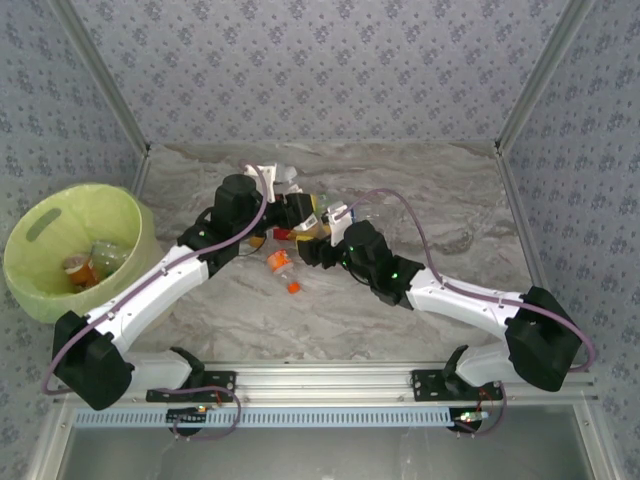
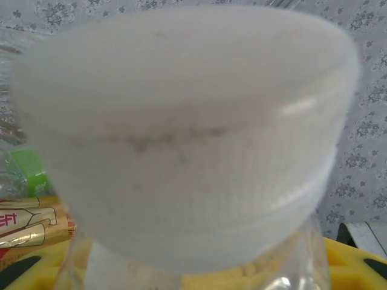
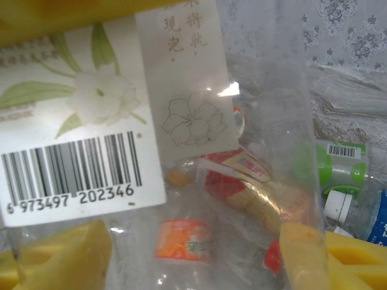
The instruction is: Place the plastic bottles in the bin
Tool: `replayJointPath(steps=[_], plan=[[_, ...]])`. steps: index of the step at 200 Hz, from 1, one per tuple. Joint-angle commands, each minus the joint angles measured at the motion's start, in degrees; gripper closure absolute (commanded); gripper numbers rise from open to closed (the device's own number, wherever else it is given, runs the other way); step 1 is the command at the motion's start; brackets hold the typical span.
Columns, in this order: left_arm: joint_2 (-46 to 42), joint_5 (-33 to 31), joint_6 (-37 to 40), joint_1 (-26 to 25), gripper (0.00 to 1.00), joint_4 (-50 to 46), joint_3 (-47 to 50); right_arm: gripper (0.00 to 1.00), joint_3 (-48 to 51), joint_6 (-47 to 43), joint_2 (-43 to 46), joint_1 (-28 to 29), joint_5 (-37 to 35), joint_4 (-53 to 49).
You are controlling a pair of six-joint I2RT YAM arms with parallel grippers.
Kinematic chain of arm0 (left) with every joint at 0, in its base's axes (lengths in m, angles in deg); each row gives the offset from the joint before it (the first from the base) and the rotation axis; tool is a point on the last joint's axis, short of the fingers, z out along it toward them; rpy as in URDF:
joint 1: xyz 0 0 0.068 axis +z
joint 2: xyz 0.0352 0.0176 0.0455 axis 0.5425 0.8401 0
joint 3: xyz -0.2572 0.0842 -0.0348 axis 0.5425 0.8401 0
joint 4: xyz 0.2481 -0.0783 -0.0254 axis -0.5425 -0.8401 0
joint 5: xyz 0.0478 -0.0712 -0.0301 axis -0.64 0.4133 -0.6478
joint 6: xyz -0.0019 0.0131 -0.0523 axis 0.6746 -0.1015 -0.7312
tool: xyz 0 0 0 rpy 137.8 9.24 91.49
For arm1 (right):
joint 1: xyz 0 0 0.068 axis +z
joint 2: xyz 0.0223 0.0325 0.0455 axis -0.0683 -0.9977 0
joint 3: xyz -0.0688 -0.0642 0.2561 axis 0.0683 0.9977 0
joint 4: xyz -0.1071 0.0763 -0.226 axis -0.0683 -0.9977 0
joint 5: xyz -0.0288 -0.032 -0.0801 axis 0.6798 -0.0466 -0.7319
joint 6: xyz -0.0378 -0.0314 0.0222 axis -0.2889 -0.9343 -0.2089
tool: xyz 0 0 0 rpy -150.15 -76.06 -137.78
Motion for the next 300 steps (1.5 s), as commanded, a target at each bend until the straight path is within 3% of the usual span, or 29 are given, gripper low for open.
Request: replayJointPath(steps=[1,35,42,49,68,122,147,210,300], plan=[[0.03,-3.13,0.14,0.15,0.68,2.94,-0.53,0.60,-2.53,-0.19,-0.29,0.75,1.53,3.68],[-0.24,-3.15,0.31,0.15,0.81,1.83,-0.83,0.44,-2.80,-0.10,-0.46,0.59,1.65,3.62],[-0.44,-3.32,0.48,0.14,0.86,1.68,-0.89,0.37,-2.79,-0.10,-0.37,0.50,1.68,3.45],[-0.67,-3.99,0.58,0.11,1.00,1.27,-0.96,0.28,-2.93,-0.15,-0.37,0.40,1.75,3.15],[-1.38,-5.55,0.96,0.24,1.00,0.50,-1.00,0.00,-3.18,-0.59,0.00,0.13,1.33,1.81],[-3.81,-8.72,2.66,0.83,1.00,-2.01,-0.92,0.00,-2.89,-1.51,1.45,-0.31,-2.28,0.03],[-4.89,-11.46,4.12,0.92,1.00,-4.69,-1.33,0.00,-5.26,1.65,0.08,-1.54,-7.68,-5.91],[-9.42,-19.61,9.28,1.62,1.00,-14.18,-4.80,0.00,-5.14,9.54,-0.73,-4.85,-11.76,-8.94],[-17.99,-28.98,15.10,3.14,1.00,-25.01,-12.69,0.00,-6.83,10.73,-2.71,-6.89,-11.28,-11.12]])
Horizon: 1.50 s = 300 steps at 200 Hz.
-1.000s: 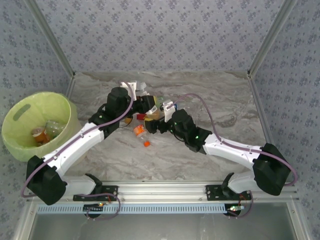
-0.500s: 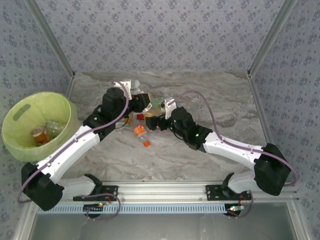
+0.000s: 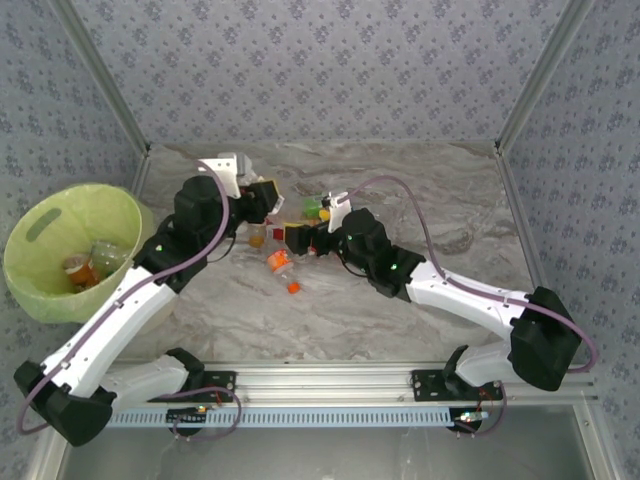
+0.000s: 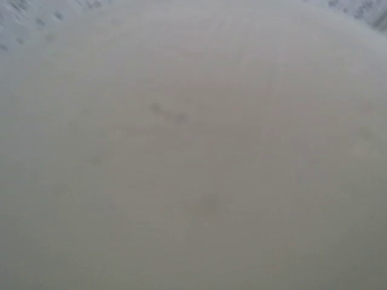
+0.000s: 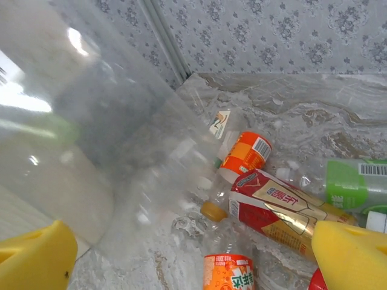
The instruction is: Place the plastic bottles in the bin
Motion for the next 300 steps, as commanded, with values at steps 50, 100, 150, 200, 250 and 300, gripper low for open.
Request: replayJointPath(steps=[50,100,150,200,250,300], plan=[[-8.07,-26.89,11.60,1.98,1.00,-21.43,-15.59,0.00,-1.36,1.59,-3.36,-6.00,-10.15,-8.28],[-12.01,-50.99,16.40,2.59,1.00,-26.67,-18.36,0.00,-1.60,1.59,-3.68,-6.18,-10.01,-8.19],[-10.84,-54.12,16.98,14.57,1.00,-27.97,-18.03,0.00,-1.57,1.59,-3.96,-6.18,-9.83,-7.91],[-7.84,-29.22,6.02,35.88,1.00,-35.43,-16.63,0.00,-1.02,0.30,-2.85,-6.07,-8.03,-7.75],[-4.96,-3.96,-2.16,57.16,0.99,-38.26,-12.89,0.00,0.10,-0.76,-1.40,-6.07,-8.99,-7.88],[-5.55,-1.08,-6.02,66.08,0.40,-39.75,-9.25,0.00,-0.16,-1.48,-1.31,-6.05,-8.68,-8.28]])
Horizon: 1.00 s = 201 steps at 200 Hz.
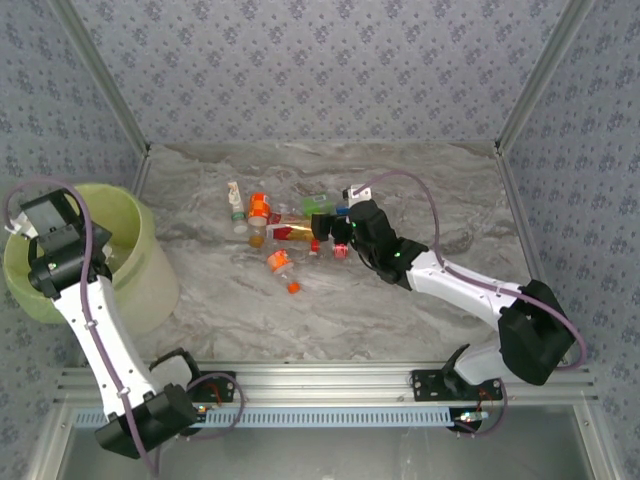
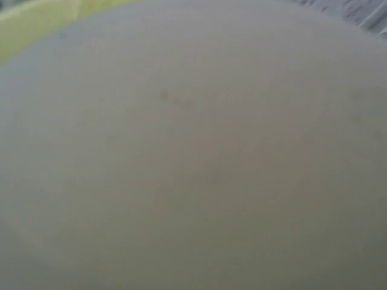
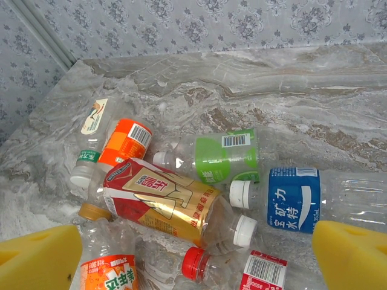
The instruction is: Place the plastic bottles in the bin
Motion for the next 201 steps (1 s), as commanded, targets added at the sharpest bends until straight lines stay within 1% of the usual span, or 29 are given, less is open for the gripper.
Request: replayJointPath(steps=[1,10,15,18,50,67,109,149,166,180,201], plan=[[-1.80,1.95,-3.14,1.27,0.39,-1.18,-0.33,0.00,-0.18,-1.29,1.33,0.05,-0.33,-0.92],[-2.19,0.31,-3.23,1.26,0.18,-1.51,-0.73,0.00,-0.10,-1.46,1.27,0.05,-0.25,-0.85],[-2.43,-0.31,-3.27,1.25,0.03,-1.68,-0.98,0.00,-0.13,-1.47,1.25,0.03,-0.33,-0.83],[-2.50,-0.46,-3.24,1.27,0.01,-1.68,-1.08,0.00,-0.08,-1.46,1.25,0.07,-0.33,-0.83],[-2.99,-0.93,-3.06,1.20,0.00,-2.53,-2.19,0.00,-0.05,-1.46,1.15,0.06,-0.19,-0.52],[-3.30,0.47,-2.57,1.26,0.00,-2.15,-2.14,0.00,-0.05,-1.47,1.15,0.05,-0.10,-0.64],[-4.95,13.09,0.84,1.22,0.01,0.56,-1.69,0.00,-0.16,-1.55,1.06,-0.01,-0.18,-1.00],[-6.91,17.47,1.39,1.23,0.00,2.40,-2.23,0.00,-0.28,-1.77,0.59,-0.28,-0.13,-1.83],[-7.25,20.40,1.70,1.27,0.01,2.97,-2.49,0.00,-0.31,-2.40,-0.07,-0.87,1.71,-2.86],[-8.20,25.86,2.48,1.20,0.00,5.15,-2.01,0.01,-0.80,-5.06,-0.96,-2.29,6.08,-5.62],[-10.51,35.84,1.98,1.21,0.00,10.97,0.28,0.01,-2.11,-7.47,-2.16,-5.40,9.39,-11.98]])
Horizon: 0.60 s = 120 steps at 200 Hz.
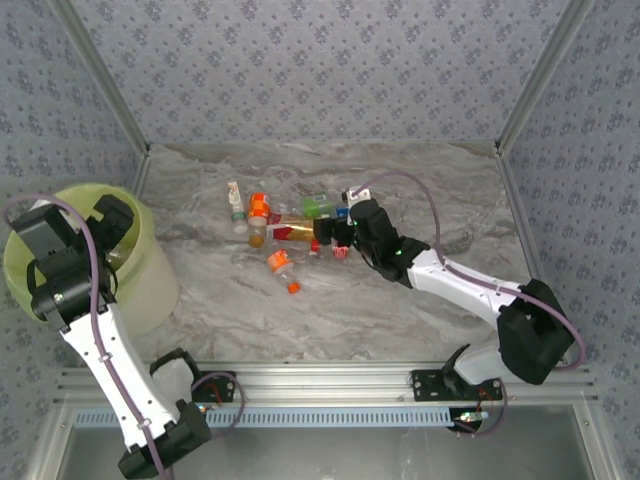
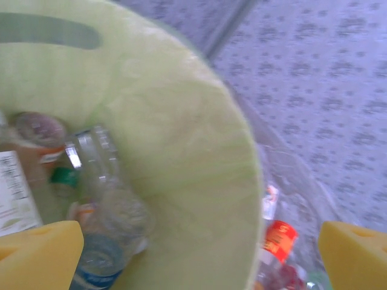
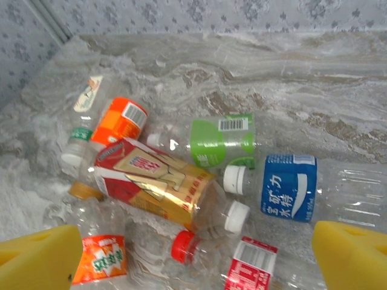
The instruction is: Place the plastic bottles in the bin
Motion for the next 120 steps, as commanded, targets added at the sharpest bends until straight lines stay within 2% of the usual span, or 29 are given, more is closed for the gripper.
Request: replayJointPath(steps=[1,43,53,62,87,107,120], plan=[[-2.72,13.58,1.00,0.28,0.01,7.71,1.15,0.01,-2.07,-3.98,-1.61,-3.20,5.47,-8.45],[-4.63,29.88,-4.66,0.01,0.01,17.99,4.13,0.02,-4.38,-14.38,-3.14,-8.47,18.04,-17.08],[-4.57,32.92,-6.80,-0.79,0.01,20.74,5.10,0.02,-7.24,-20.00,-4.76,-10.06,24.03,-22.78],[-4.55,34.47,-8.28,-1.78,0.01,22.60,5.87,0.02,-10.31,-25.34,-6.82,-10.57,25.40,-28.76],[-4.44,31.59,-7.40,-10.27,0.01,22.71,5.95,0.02,-14.62,-35.37,-11.79,-11.07,22.27,-36.65],[-4.10,27.25,-7.57,-15.87,0.01,23.25,6.58,0.06,-18.38,-40.02,-14.94,-12.51,25.30,-40.06],[-3.75,25.36,-8.06,-19.59,0.01,24.32,7.59,0.06,-20.67,-42.37,-17.12,-13.01,24.74,-42.17]])
